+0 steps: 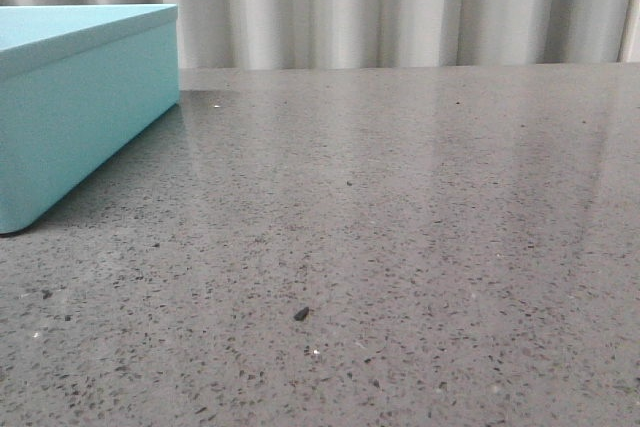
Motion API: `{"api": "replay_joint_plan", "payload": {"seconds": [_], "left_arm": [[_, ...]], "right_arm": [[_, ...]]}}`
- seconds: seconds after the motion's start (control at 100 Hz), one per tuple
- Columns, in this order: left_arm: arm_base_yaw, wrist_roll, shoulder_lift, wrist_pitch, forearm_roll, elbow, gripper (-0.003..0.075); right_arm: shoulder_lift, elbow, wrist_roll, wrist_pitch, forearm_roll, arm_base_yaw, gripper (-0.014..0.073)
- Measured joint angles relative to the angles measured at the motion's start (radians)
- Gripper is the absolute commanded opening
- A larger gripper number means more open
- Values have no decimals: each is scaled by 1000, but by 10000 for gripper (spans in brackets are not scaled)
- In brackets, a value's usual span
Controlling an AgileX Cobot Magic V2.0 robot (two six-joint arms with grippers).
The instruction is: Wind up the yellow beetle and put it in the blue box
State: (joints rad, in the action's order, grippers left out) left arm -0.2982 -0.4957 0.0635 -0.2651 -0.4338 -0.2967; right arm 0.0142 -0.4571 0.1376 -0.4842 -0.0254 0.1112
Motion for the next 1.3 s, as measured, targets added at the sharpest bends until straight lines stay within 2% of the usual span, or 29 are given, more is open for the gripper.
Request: {"api": "replay_joint_plan", "payload": {"seconds": [0.09, 0.14, 0.37, 0.67, 1.02, 1.3], "left_arm": [[0, 0, 0, 196, 90, 65, -21], [0, 0, 0, 252, 136, 100, -21], [0, 0, 0, 331, 190, 294, -21], [0, 0, -8, 318, 194, 297, -21], [0, 0, -8, 188, 196, 297, -21], [0, 0, -8, -2, 202, 297, -21]], "right_arm": [[0, 0, 0, 0, 12, 0, -72], [0, 0, 0, 0, 25, 0, -72], [0, 0, 0, 0, 42, 0, -72], [0, 0, 0, -44, 45, 0, -72], [0, 0, 0, -45, 43, 0, -72], [0, 0, -1, -45, 43, 0, -72]]}}
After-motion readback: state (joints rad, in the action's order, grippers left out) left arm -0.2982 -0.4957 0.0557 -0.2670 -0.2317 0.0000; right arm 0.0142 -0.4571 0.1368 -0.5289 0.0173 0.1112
